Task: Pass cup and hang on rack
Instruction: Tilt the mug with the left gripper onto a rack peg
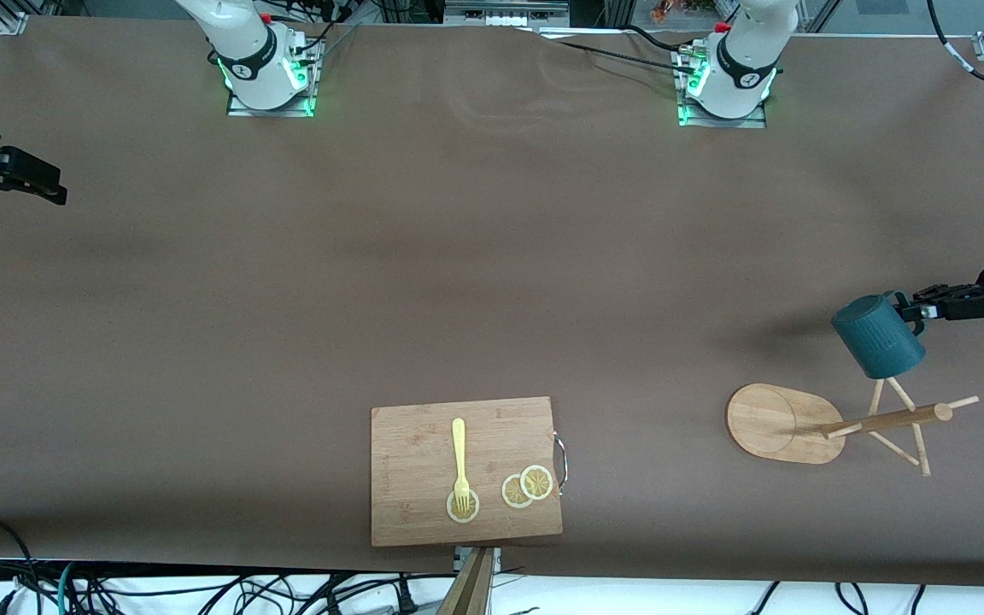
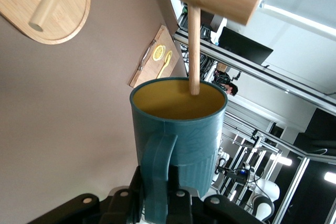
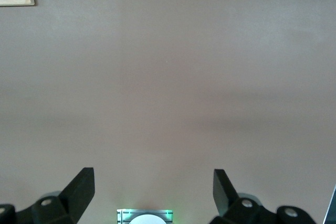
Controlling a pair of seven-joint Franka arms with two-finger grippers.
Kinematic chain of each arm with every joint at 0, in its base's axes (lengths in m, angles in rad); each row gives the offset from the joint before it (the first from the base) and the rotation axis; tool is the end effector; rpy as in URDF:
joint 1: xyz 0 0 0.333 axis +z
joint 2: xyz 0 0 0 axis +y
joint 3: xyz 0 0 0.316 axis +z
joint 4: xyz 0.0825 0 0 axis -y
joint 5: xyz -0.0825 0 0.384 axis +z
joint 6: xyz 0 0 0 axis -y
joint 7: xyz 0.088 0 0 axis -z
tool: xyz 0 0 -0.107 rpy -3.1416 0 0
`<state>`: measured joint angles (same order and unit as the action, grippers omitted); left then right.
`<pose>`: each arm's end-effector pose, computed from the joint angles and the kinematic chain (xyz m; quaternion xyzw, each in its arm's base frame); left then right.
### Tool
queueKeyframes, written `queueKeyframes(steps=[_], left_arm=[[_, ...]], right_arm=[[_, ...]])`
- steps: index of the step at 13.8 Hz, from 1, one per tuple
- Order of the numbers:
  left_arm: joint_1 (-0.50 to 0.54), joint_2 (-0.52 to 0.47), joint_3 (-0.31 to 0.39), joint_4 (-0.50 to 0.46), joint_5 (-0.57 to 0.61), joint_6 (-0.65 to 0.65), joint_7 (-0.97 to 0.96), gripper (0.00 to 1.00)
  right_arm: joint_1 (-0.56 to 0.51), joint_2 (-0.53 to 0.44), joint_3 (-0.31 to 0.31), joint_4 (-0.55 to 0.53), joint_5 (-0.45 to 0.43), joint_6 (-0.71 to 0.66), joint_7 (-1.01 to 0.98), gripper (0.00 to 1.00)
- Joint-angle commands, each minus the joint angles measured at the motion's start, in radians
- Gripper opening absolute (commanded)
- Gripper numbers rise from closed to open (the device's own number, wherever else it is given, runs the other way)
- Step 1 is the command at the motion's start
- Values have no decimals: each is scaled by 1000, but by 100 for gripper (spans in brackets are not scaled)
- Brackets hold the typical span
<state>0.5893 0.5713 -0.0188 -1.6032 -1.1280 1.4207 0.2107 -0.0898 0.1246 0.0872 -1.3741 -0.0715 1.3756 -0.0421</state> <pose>0.5899 0.2529 0.3230 0.7489 0.2579 -0.0874 0.6041 0.5722 -0.0138 0.6297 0.9976 0.0149 -0.0619 0.0286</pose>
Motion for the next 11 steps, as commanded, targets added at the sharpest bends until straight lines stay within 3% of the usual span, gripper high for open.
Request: queueKeyframes(steps=[1, 11], left_arm=[[-2, 73, 0, 124, -4, -35, -74, 0], [0, 189, 0, 266, -12, -31, -100, 0]], right_arm=[[-10, -8, 5, -8, 18, 5, -9, 100], [-10, -8, 5, -8, 18, 5, -10, 100]])
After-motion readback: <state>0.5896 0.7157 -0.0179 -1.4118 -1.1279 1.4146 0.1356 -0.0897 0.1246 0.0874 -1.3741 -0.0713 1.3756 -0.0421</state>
